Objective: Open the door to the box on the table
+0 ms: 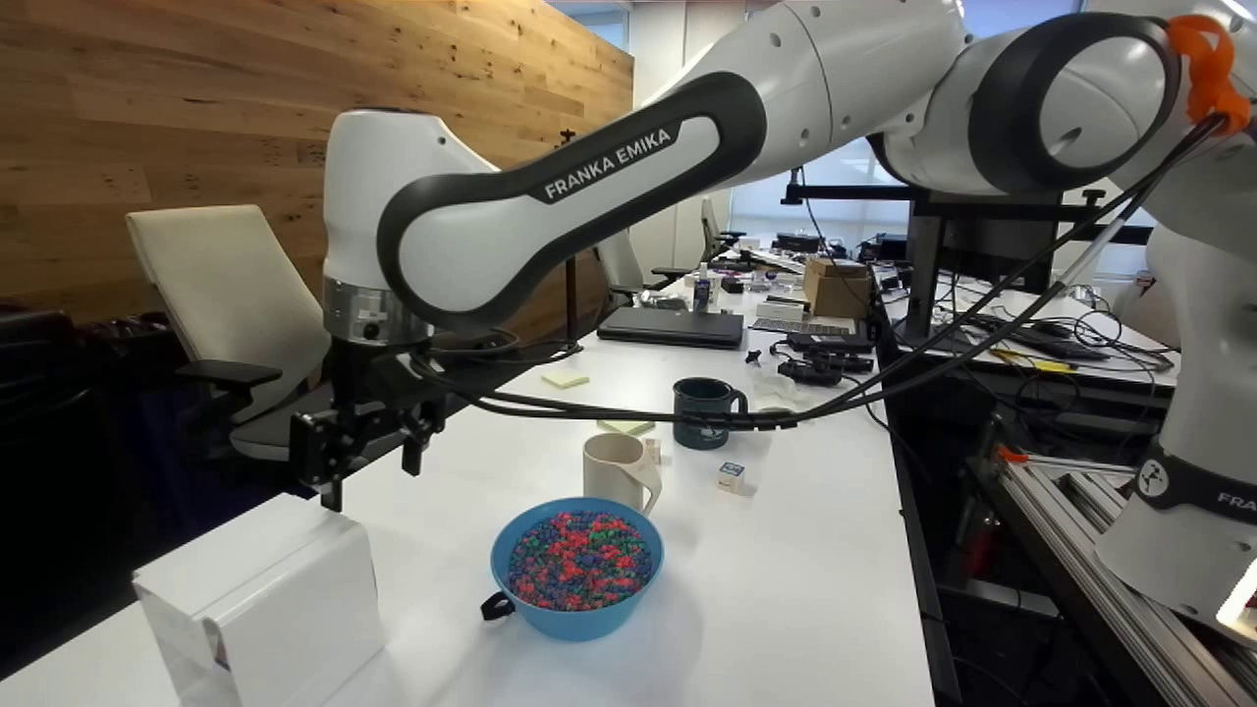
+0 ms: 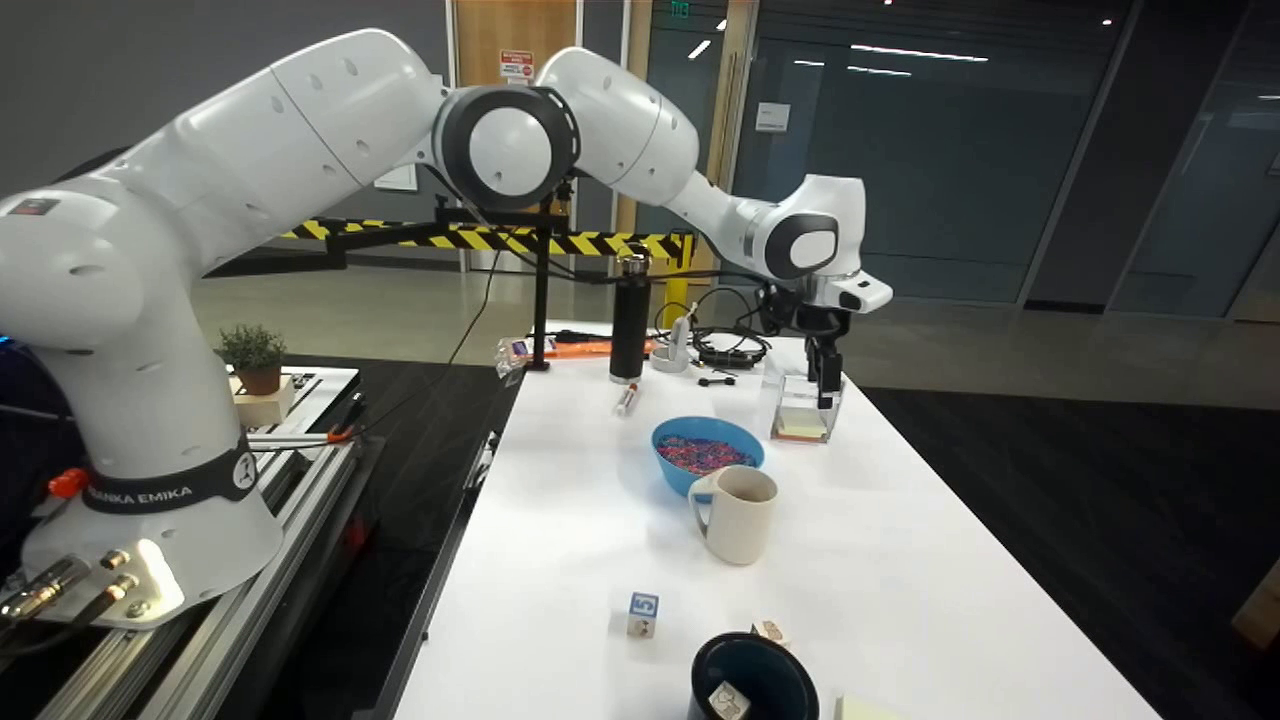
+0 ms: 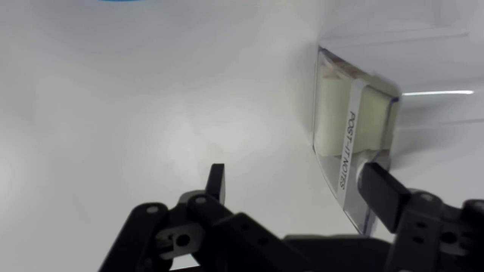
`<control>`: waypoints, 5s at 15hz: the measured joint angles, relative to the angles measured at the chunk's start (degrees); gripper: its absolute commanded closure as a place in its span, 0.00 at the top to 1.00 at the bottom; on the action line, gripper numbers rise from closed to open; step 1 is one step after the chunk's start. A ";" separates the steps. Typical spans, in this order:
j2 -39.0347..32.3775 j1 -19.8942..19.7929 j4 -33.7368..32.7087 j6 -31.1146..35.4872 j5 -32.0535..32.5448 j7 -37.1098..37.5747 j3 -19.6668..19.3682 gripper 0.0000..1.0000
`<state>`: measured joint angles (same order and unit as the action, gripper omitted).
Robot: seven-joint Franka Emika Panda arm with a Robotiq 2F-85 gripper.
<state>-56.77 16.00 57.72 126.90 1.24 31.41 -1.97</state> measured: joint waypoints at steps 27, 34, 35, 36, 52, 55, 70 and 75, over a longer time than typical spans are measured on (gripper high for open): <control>-1.15 -0.06 -0.45 0.00 0.00 -0.69 -0.35 0.48; -2.85 -0.11 -1.35 0.00 0.00 -1.31 -0.86 0.83; -2.99 -0.11 -1.37 0.00 0.00 -1.42 -0.92 0.82; -3.08 -0.11 -1.40 0.00 0.00 -1.54 -0.99 0.83; -3.60 -0.33 -1.51 -1.23 0.00 -3.26 -2.03 1.00; -4.10 -0.64 -1.65 -1.79 0.01 -3.64 -2.23 1.00; -6.33 -0.78 -1.77 -1.88 0.03 -3.80 -2.37 1.00; -6.33 -0.78 -2.16 -1.89 0.03 -3.80 -2.65 1.00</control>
<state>-63.10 15.22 55.56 125.01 1.27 27.60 -4.62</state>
